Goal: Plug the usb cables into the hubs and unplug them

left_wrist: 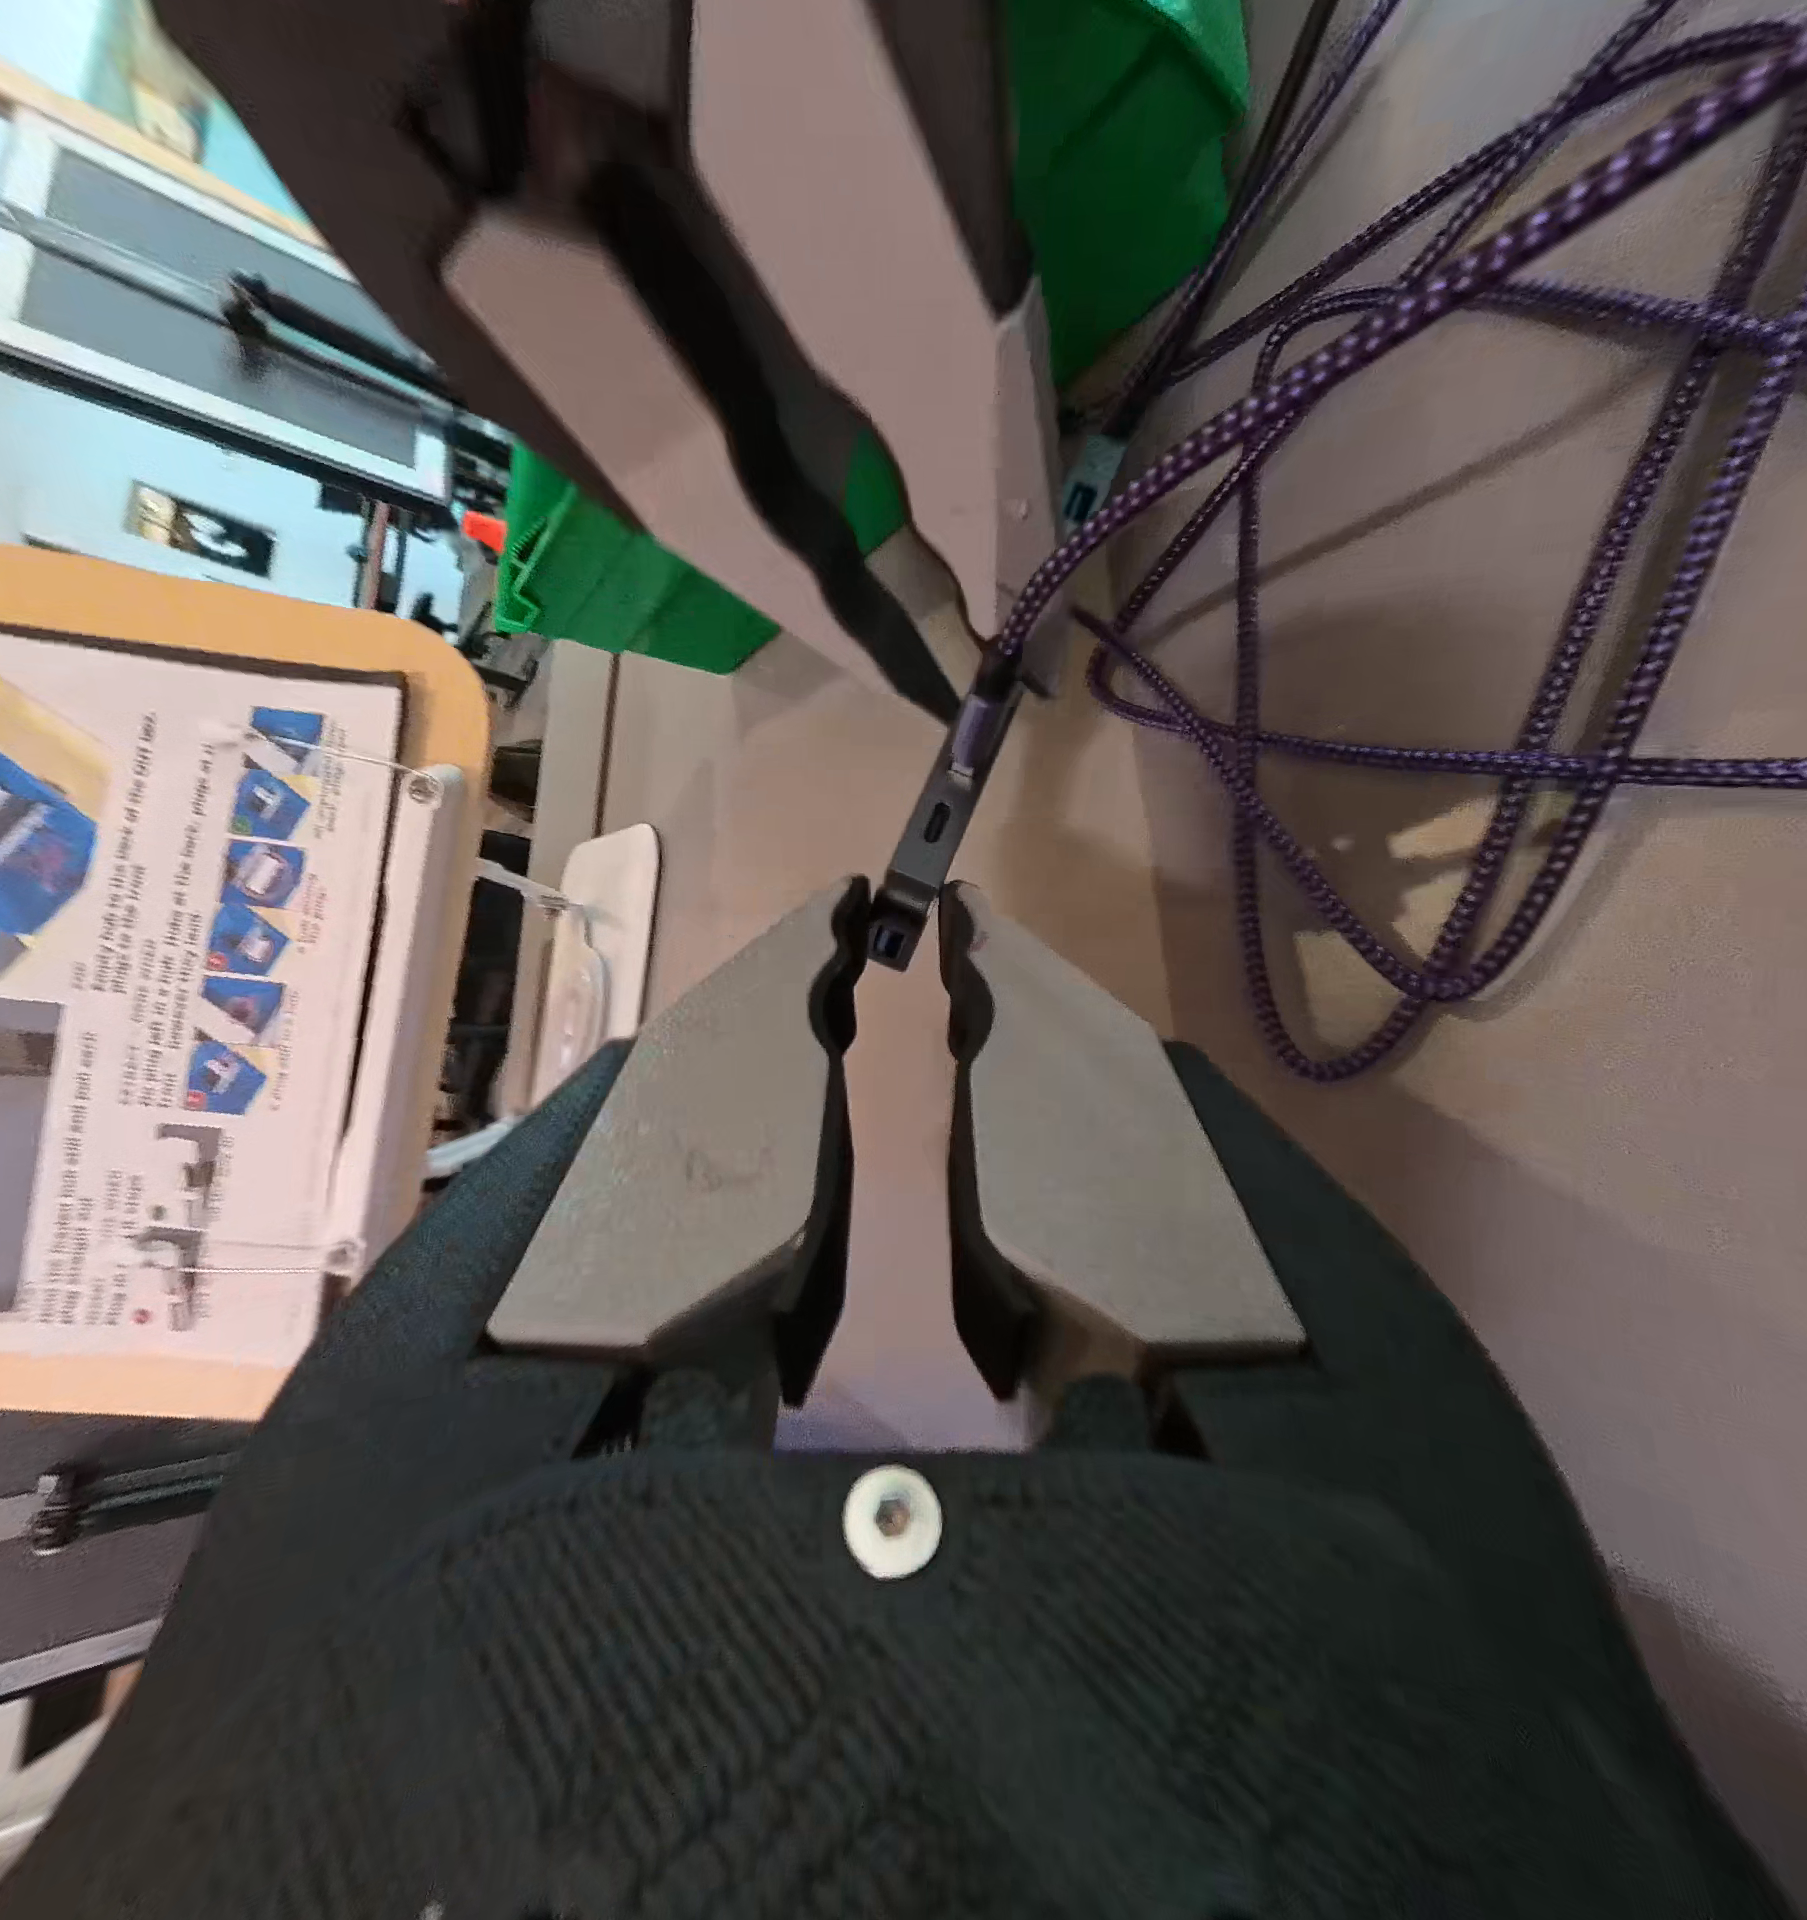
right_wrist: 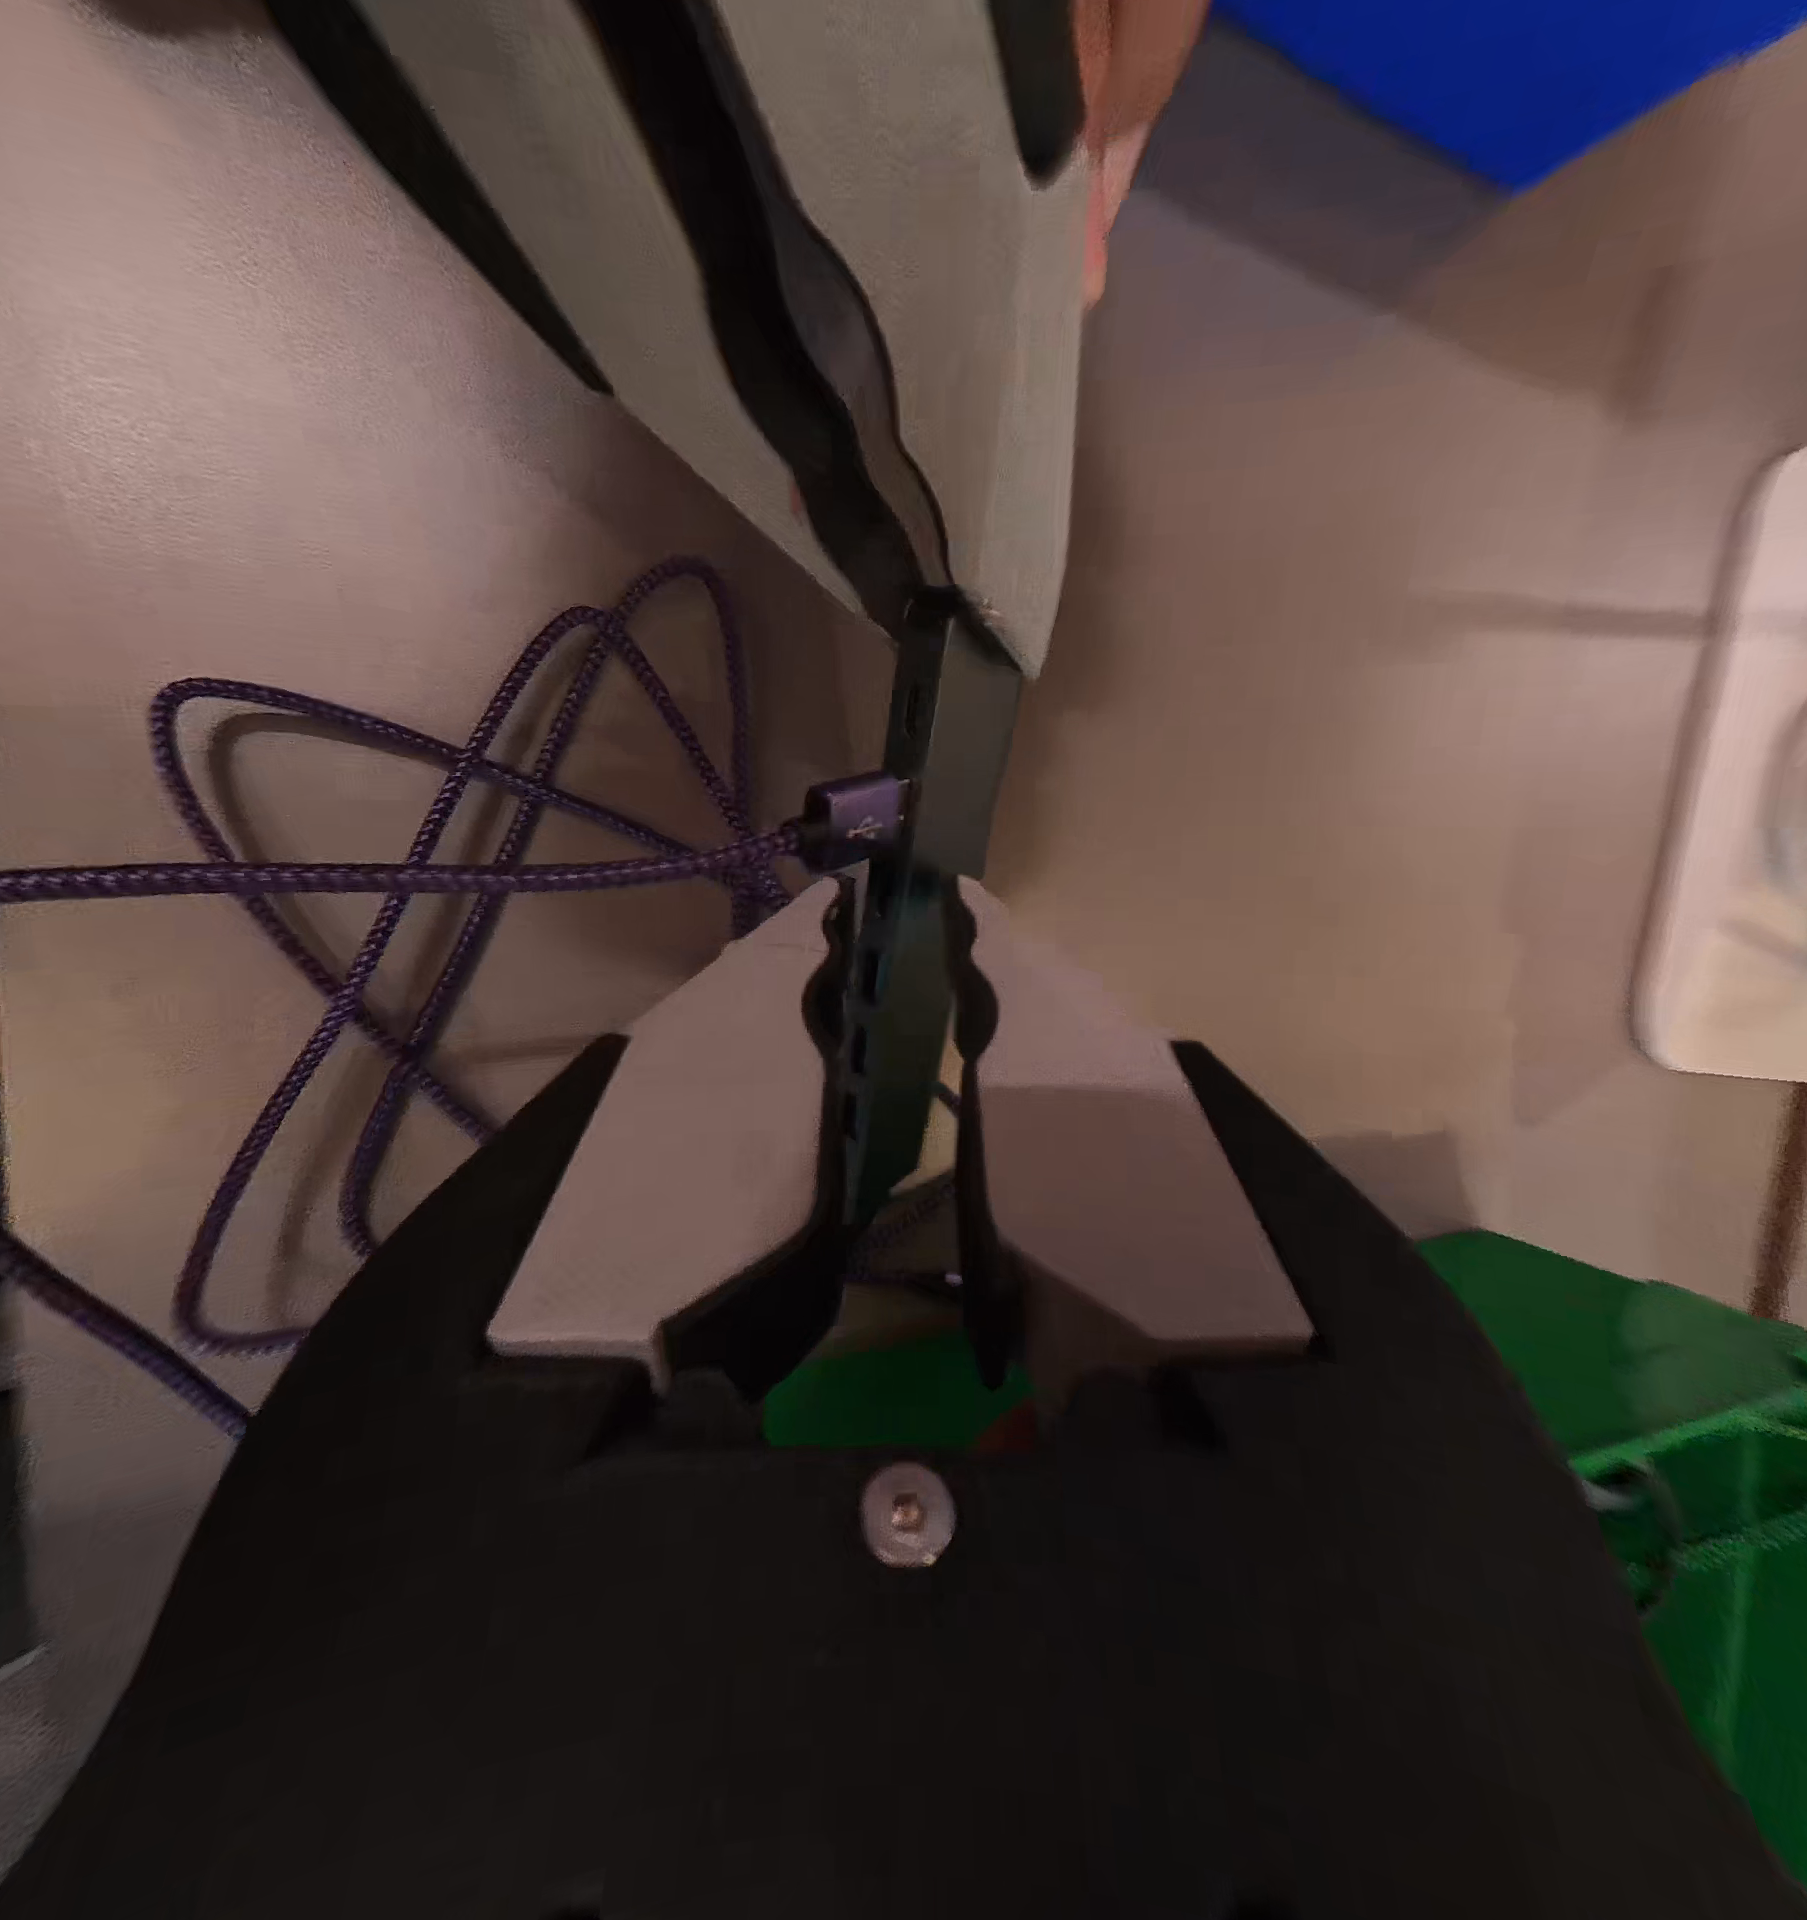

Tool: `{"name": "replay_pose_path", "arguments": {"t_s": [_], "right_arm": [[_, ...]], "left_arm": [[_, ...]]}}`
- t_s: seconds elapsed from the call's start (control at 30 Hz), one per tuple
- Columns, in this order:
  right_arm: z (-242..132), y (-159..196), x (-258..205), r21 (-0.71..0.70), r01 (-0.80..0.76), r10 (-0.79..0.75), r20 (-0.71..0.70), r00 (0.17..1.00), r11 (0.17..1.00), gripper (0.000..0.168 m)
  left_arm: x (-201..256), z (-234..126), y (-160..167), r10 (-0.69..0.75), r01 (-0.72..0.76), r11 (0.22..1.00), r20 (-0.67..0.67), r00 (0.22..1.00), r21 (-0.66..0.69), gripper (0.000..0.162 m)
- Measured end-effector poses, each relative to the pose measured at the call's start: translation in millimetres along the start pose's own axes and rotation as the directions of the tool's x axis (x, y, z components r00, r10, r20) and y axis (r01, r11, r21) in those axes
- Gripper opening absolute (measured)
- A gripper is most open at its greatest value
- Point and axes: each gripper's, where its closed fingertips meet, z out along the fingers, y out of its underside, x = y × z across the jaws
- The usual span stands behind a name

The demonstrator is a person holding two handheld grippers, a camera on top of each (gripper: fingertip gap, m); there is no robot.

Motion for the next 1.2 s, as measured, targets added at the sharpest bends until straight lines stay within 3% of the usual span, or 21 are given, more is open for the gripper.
{"name": "replay_pose_path", "arguments": {"t_s": [0.1,0.23,0.37,0.53,0.67,0.9,1.03,1.2], "right_arm": [[-14.3,-10.6,2.8,0.091,0.078,-0.059,-0.200,0.978,0.993,0.012],[-16.3,-2.8,2.6,-0.016,0.189,-0.180,-0.384,0.906,0.982,0.016],[-5.9,-13.0,-15.8,0.023,0.211,-0.186,-0.379,0.907,0.977,0.023],[-0.8,-32.0,-19.4,0.094,0.287,-0.215,-0.460,0.862,0.953,0.006],[-2.0,-41.5,-20.4,0.173,0.270,-0.157,-0.483,0.861,0.947,0.005],[3.9,-45.1,-24.7,0.226,0.242,-0.128,-0.424,0.897,0.943,0.004],[0.7,-52.1,-25.8,0.272,0.230,-0.112,-0.390,0.914,0.935,0.004],[0.0,-52.1,-23.5,0.266,0.221,-0.110,-0.376,0.920,0.938,0.004]], "left_arm": [[3.5,-1.3,3.0,-0.049,0.049,0.999,-0.027,0.998,0.003,0.009],[2.7,-5.0,-3.8,-0.109,0.112,0.993,-0.062,0.992,0.039,0.009],[16.7,-7.3,-2.7,-0.140,0.145,0.989,-0.132,0.981,0.025,0.008],[22.8,-16.6,-1.2,-0.188,0.195,0.980,-0.155,0.970,0.030,0.008],[19.9,-24.7,0.4,-0.217,0.223,0.974,-0.139,0.966,0.027,0.009],[29.8,-22.3,-13.0,-0.143,0.147,0.989,-0.150,0.978,0.012,0.011],[29.9,-15.0,3.1,-0.102,0.086,0.991,-0.166,0.981,-0.105,0.011],[29.1,-7.4,6.1,-0.087,0.059,0.986,-0.182,0.979,-0.154,0.014]]}}
